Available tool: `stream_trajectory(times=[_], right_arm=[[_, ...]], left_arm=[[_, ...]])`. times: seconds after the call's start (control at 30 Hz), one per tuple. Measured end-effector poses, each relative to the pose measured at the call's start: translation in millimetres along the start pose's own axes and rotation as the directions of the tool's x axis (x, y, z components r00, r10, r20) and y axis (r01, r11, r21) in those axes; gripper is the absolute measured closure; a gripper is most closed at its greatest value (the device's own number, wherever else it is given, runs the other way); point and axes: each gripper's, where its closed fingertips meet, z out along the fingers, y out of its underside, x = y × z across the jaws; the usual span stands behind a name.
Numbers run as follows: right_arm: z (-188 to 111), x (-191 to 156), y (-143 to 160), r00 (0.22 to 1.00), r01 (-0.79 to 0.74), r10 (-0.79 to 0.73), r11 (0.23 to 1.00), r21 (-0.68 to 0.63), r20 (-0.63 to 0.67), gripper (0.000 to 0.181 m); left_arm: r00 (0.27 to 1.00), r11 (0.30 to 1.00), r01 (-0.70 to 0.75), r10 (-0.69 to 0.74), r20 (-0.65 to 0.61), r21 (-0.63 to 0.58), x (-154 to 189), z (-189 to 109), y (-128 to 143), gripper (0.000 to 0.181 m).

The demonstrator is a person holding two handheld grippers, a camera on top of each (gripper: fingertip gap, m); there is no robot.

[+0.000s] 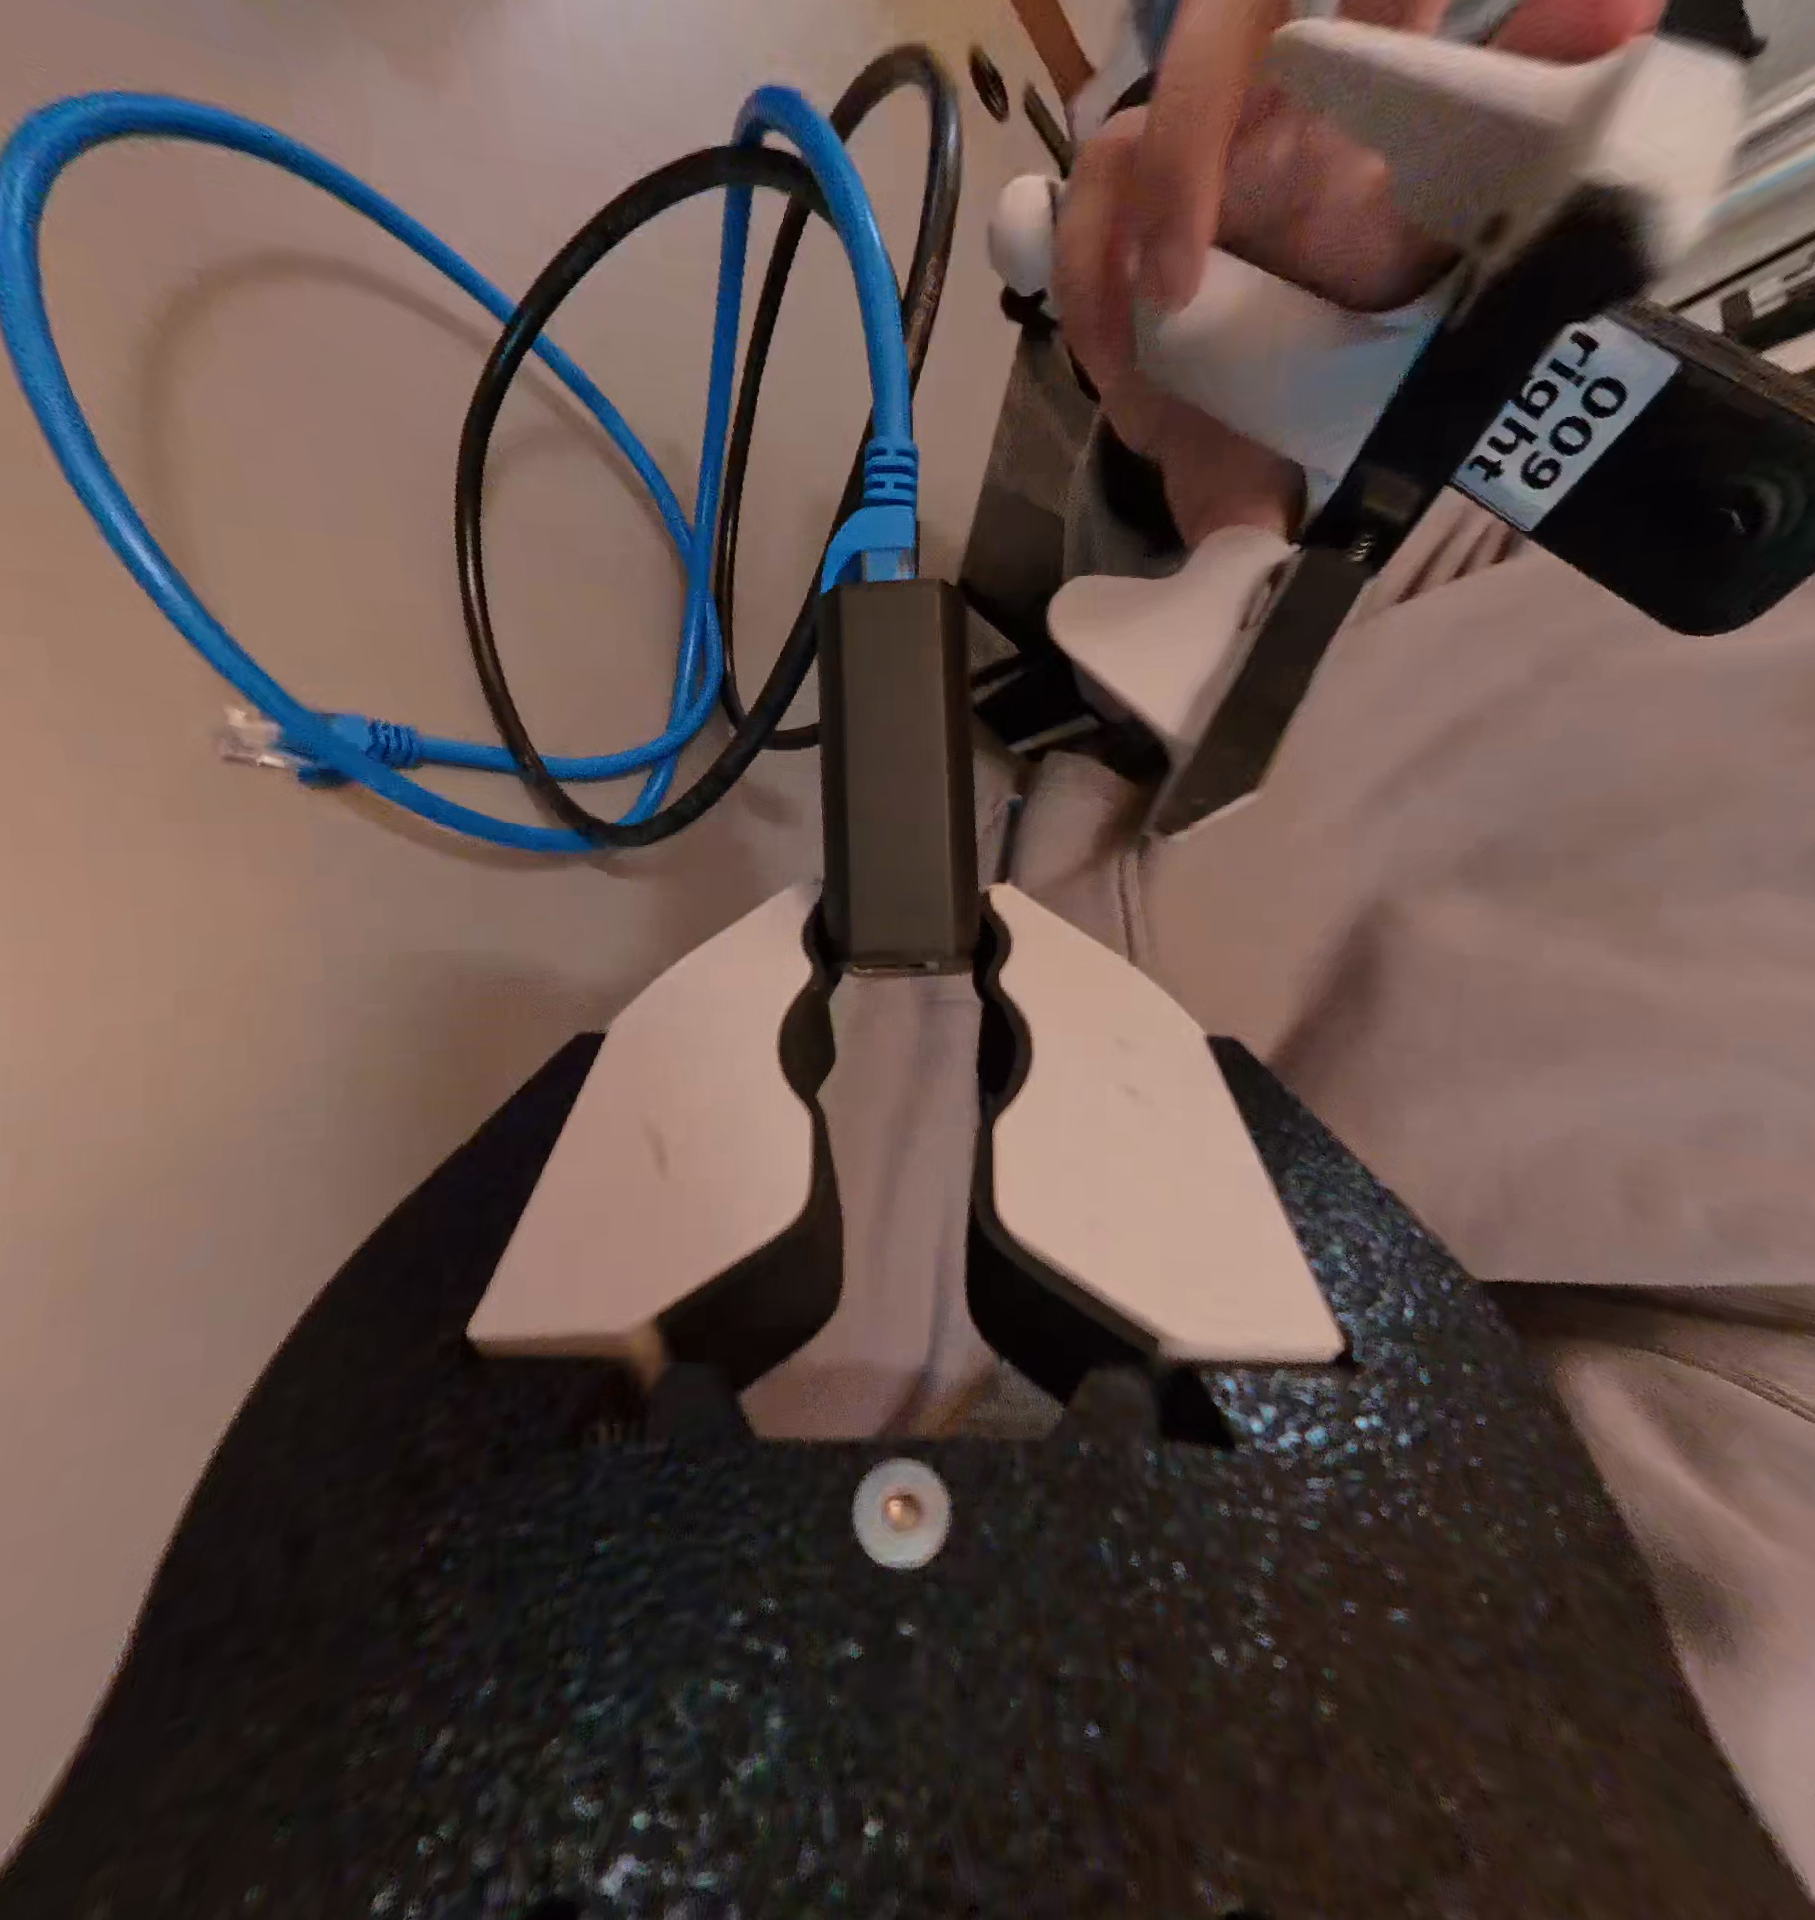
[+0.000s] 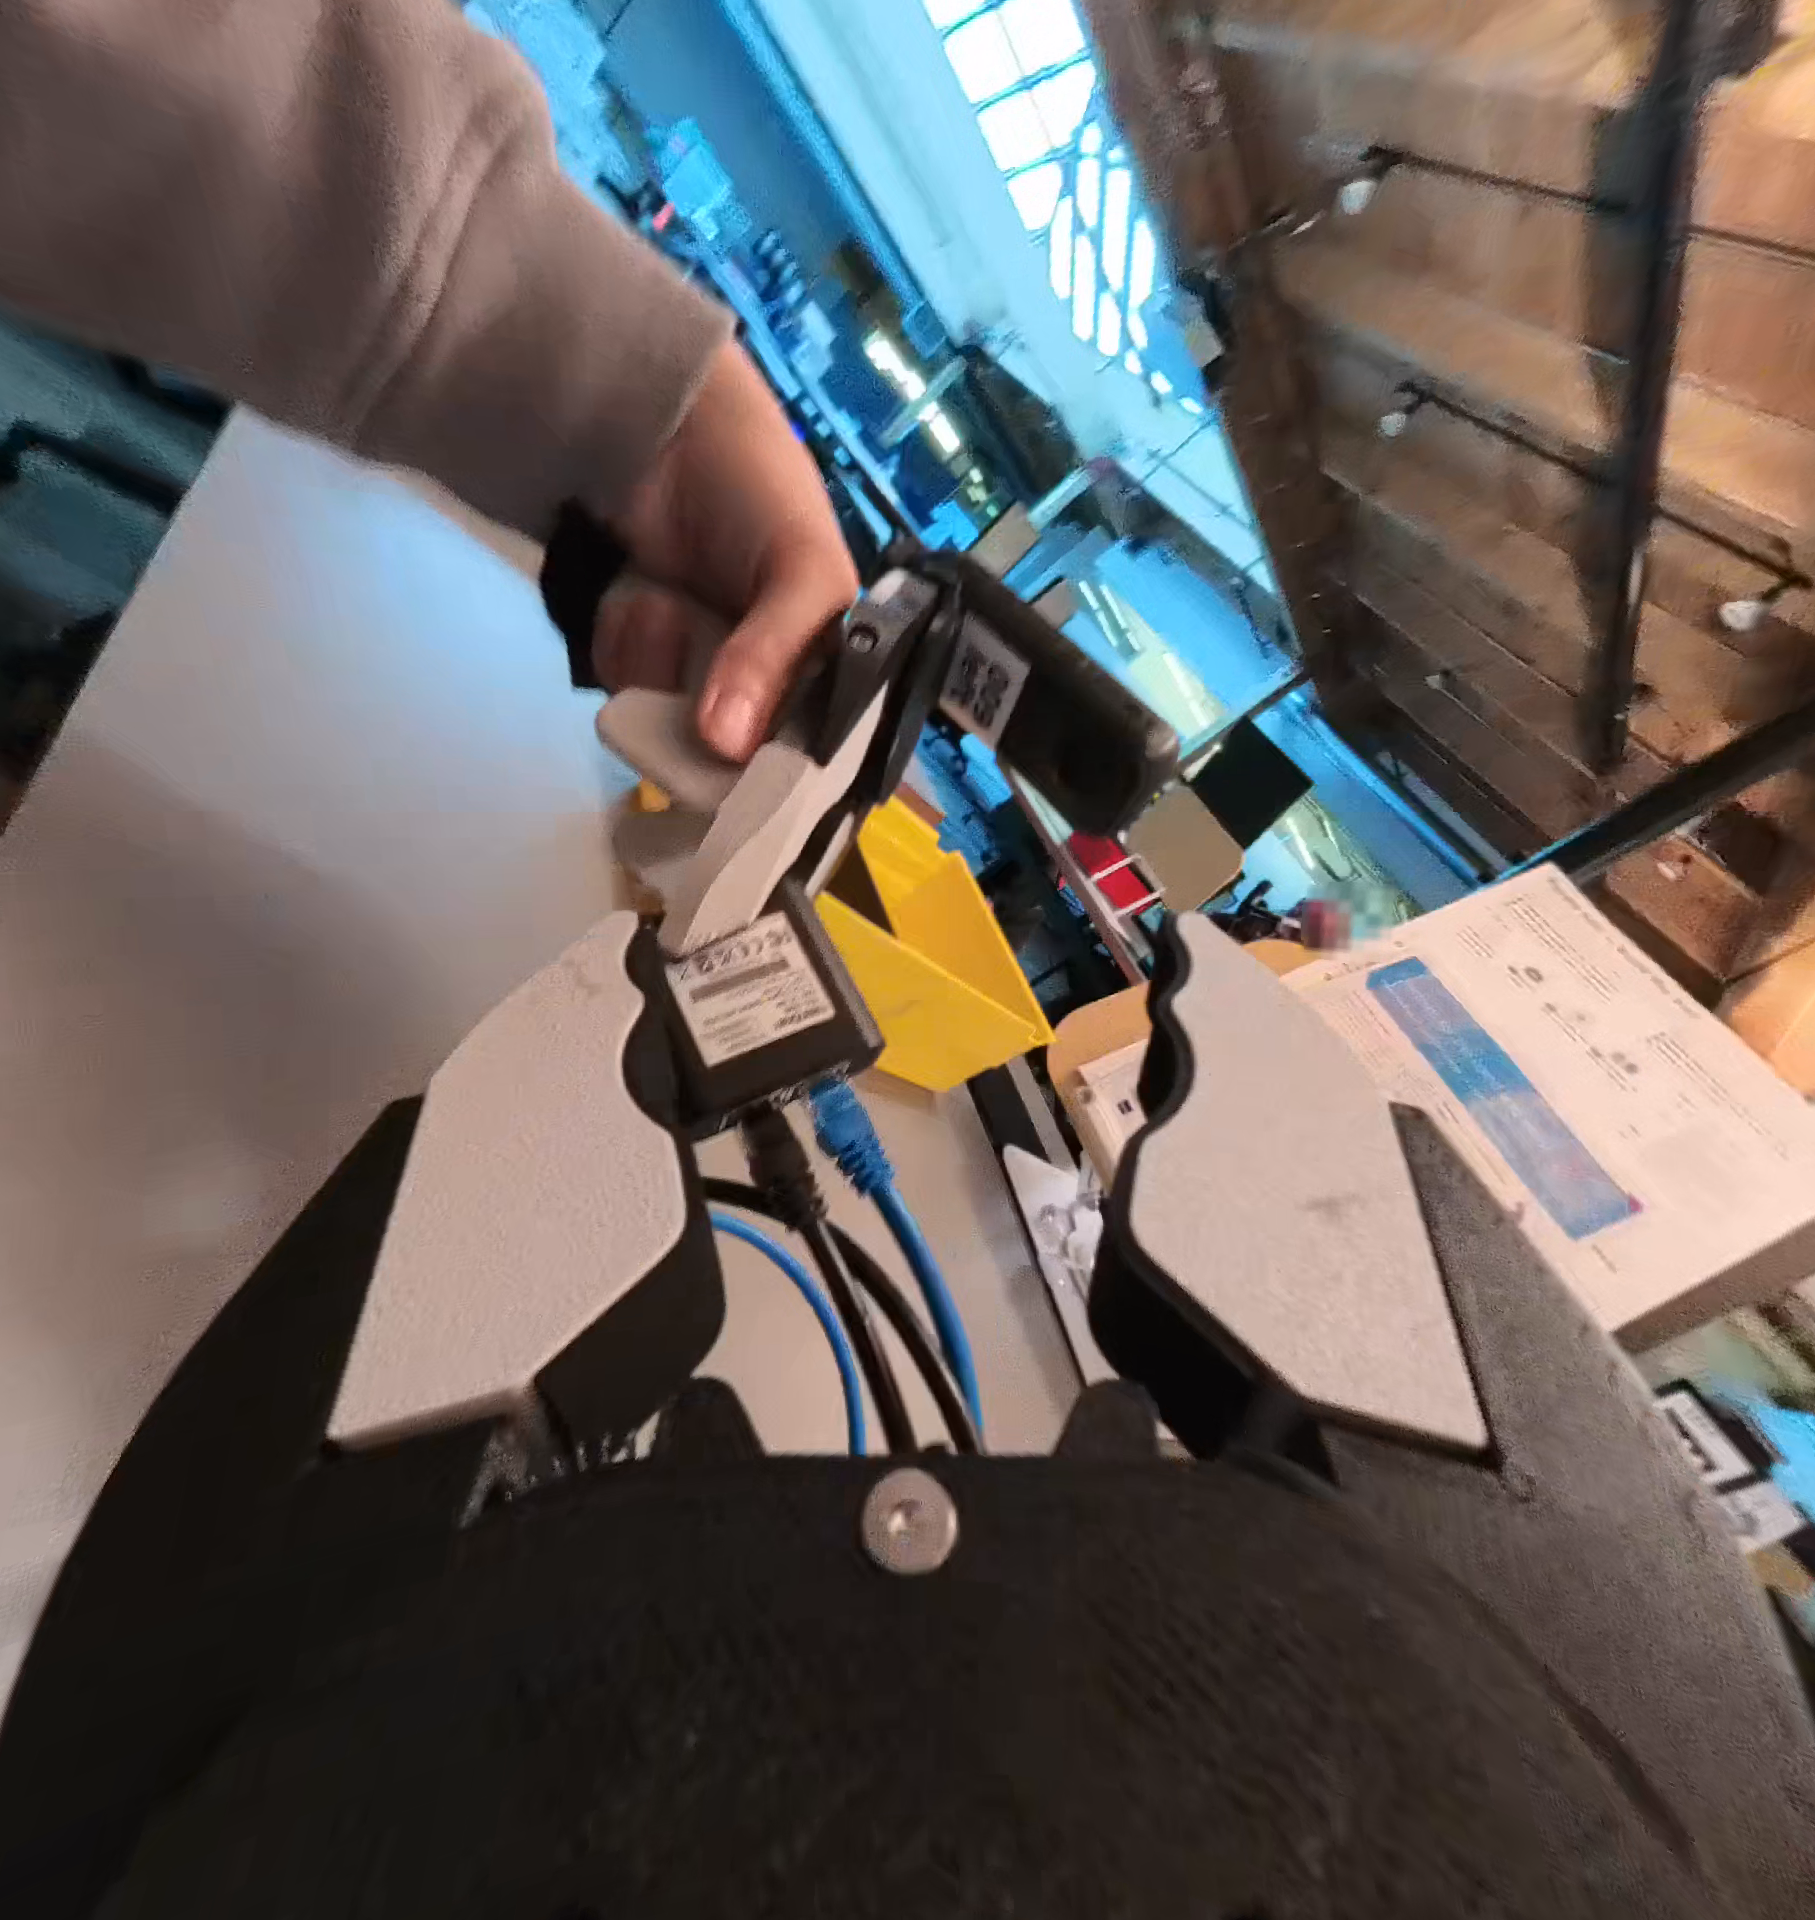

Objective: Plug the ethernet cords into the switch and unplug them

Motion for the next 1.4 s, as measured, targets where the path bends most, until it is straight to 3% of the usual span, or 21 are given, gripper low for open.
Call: stream_trajectory(times=[0.1,0.17,0.23,0.37,0.43,0.6,0.7,0.83,0.93,1.03,1.1,1.2,1.27,1.4], right_arm=[[3,-9,23,0.982,-0.156,0.165,0.983,-0.093,0.094,0.086],[4,-22,52,0.965,-0.178,0.21,0.964,-0.199,0.156,0.08],[3,-28,65,0.958,-0.18,0.221,0.959,-0.217,0.182,0.078],[-1,-19,83,0.972,-0.151,0.19,0.956,-0.253,0.139,0.11],[-6,-25,76,0.949,-0.189,0.227,0.965,-0.184,0.217,0.118],[-17,-22,64,0.907,-0.35,0.331,0.936,0.027,0.261,0.108],[-18,-35,78,0.89,-0.334,0.327,0.942,-0.035,0.317,0.077],[-19,-42,81,0.896,-0.277,0.282,0.959,-0.063,0.342,0.067],[-15,-31,91,0.937,-0.227,0.245,0.969,-0.101,0.249,0.075],[-20,-9,91,0.965,-0.195,0.211,0.974,-0.111,0.157,0.091],[-29,20,77,0.986,-0.158,0.162,0.984,-0.079,0.042,0.099],[-50,72,37,0.965,-0.182,0.194,0.98,0.08,-0.177,0.107],[-50,73,26,0.956,-0.23,0.248,0.965,0.128,-0.153,0.109],[-27,39,52,0.982,-0.186,0.186,0.982,-0.026,-0.034,0.113]], left_arm=[[0.997,0.994,-0.037,0.029,-0.078,-0.1,13,4,-7,0.158],[0.992,0.986,-0.048,0.029,-0.121,-0.158,17,8,-13,0.158],[0.988,0.982,-0.046,0.019,-0.151,-0.184,13,8,-22,0.158],[0.976,0.953,-0.045,-0.022,-0.218,-0.3,6,18,-21,0.158],[0.97,0.938,-0.076,-0.009,-0.243,-0.338,7,25,-22,0.158],[0.961,0.916,-0.099,-0.013,-0.276,-0.389,5,38,-29,0.158],[0.964,0.886,-0.119,-0.006,-0.267,-0.448,4,45,-29,0.158],[0.965,0.819,-0.158,0.009,-0.262,-0.552,4,49,-25,0.158],[0.972,0.801,-0.171,0.041,-0.232,-0.573,1,49,-33,0.158],[0.982,0.83,-0.164,0.083,-0.172,-0.533,-4,46,-48,0.158],[0.99,0.84,-0.135,0.092,-0.107,-0.525,-9,41,-53,0.158],[0.993,0.843,-0.105,0.117,-0.01,-0.528,-13,29,-57,0.158],[0.991,0.855,-0.13,0.132,-0.032,-0.503,-2,24,-65,0.158],[0.979,0.827,-0.203,0.182,-0.093,-0.524,23,18,-72,0.158]])
